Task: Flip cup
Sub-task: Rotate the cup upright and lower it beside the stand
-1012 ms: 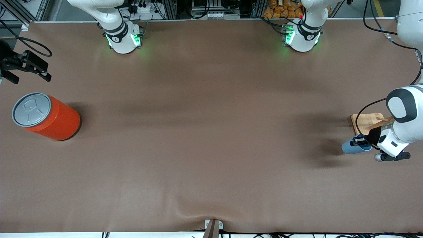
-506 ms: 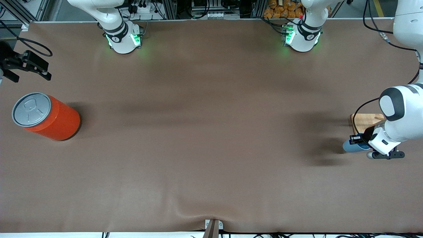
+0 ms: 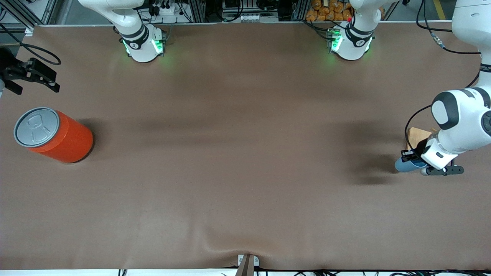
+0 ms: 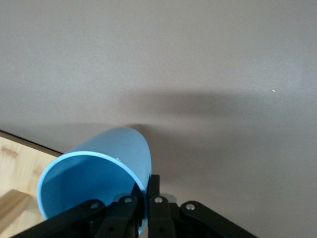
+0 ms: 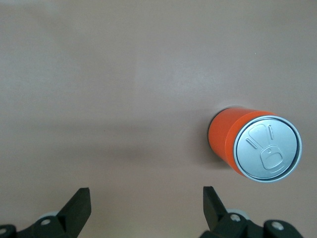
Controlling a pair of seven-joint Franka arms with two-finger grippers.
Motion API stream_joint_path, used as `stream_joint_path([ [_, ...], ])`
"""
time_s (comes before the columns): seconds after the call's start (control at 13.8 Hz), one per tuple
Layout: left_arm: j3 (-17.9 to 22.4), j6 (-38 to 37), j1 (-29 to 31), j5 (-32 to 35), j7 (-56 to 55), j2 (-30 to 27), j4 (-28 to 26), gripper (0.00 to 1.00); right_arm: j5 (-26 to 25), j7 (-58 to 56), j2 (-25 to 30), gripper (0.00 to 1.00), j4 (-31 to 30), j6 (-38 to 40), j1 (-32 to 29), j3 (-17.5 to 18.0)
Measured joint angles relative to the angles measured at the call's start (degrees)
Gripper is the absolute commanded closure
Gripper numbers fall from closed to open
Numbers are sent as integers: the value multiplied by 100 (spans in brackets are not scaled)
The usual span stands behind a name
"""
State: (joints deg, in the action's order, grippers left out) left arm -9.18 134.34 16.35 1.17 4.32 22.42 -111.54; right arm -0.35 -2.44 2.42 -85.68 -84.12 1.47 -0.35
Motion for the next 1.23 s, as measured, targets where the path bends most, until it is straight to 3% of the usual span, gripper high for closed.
stream_joint_path([
  [0.87, -23, 56, 32, 1, 45, -8, 49, 100, -5, -6, -21, 0, 1, 6, -104, -37],
  [1.23, -13, -579, 108, 1, 138, -8, 525, 100, -5, -6, -29, 0, 0, 10, -131, -38],
])
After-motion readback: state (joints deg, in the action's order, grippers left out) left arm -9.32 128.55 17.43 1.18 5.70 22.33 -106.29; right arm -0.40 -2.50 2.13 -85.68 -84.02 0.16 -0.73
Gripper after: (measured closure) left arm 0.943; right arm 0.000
